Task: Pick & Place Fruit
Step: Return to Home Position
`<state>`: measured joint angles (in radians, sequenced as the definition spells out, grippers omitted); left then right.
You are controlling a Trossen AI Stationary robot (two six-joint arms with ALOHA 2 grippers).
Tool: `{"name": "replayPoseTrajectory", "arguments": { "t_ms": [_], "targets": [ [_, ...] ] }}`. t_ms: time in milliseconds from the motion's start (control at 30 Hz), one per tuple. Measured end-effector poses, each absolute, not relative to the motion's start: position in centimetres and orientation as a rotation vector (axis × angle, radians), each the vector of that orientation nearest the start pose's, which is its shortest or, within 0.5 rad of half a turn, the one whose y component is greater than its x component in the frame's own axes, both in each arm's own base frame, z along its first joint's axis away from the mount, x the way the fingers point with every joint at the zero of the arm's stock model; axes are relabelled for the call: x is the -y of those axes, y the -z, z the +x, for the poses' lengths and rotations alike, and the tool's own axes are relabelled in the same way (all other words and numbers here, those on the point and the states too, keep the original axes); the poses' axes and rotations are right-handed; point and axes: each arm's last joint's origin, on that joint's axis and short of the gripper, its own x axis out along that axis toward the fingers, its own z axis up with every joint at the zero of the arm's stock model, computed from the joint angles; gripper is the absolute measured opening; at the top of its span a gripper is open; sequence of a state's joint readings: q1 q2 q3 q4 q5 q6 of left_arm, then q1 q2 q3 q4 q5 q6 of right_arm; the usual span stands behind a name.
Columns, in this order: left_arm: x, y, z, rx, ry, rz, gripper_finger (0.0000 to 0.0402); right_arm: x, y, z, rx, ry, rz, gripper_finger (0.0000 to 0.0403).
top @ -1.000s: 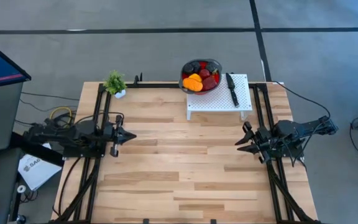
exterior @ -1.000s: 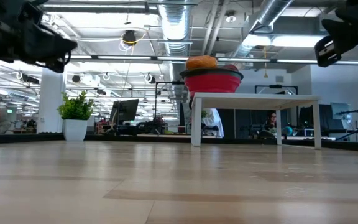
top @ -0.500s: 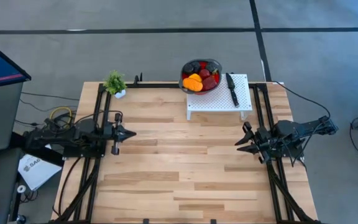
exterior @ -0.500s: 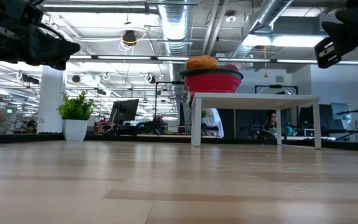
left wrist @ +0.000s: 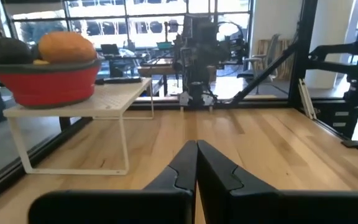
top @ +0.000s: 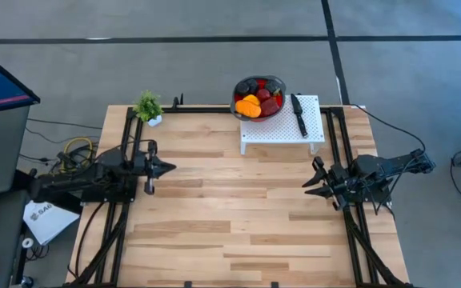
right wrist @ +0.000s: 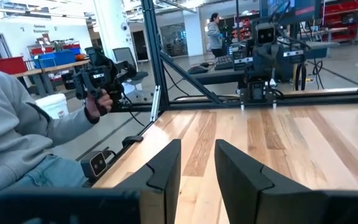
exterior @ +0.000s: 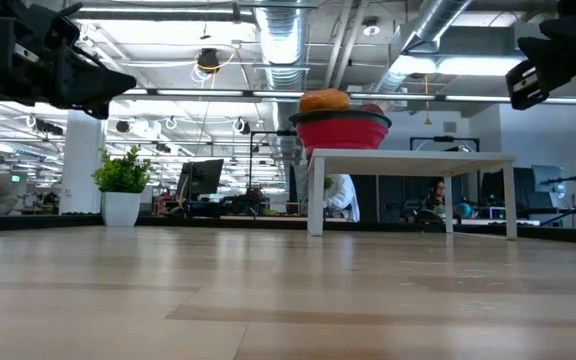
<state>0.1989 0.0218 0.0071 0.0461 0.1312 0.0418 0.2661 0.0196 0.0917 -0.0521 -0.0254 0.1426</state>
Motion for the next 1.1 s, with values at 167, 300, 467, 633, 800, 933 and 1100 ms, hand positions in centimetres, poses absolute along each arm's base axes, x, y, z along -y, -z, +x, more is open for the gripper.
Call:
{"name": "replayPoseTrajectory", "arguments": {
  "t_ms": [167,300,467,633,800,933,1100],
  "targets": [
    [-1.6,-16.7,10.0,0.003,-0.063,0.042,0.0001,-2.5,-18.8,8.9,-0.001,-0.292,0.142,0.0093],
    [-1.6,-16.5,10.1,-0.018,-0.063,0.038,0.0003,-2.5,-18.8,8.9,0.000,-0.292,0.141,0.0093],
    [-1.7,-16.2,10.3,-0.048,-0.063,0.033,0.0006,-2.5,-18.9,8.9,0.005,-0.292,0.142,0.0093],
    [-1.7,-16.0,10.5,-0.076,-0.065,0.028,0.0006,-2.3,-18.9,9.0,0.015,-0.227,0.109,0.0093],
    [-1.8,-15.8,10.6,-0.095,-0.065,0.025,0.0008,-1.7,-18.9,9.1,0.020,-0.104,0.099,0.0093],
    [-1.8,-15.7,10.7,-0.110,-0.064,0.022,0.0007,-1.5,-18.8,9.1,0.019,-0.078,0.067,0.0092],
    [-1.8,-15.6,10.8,-0.122,-0.063,0.020,0.0006,-1.5,-18.5,9.1,-0.011,-0.073,0.043,0.0064]
  ]
}}
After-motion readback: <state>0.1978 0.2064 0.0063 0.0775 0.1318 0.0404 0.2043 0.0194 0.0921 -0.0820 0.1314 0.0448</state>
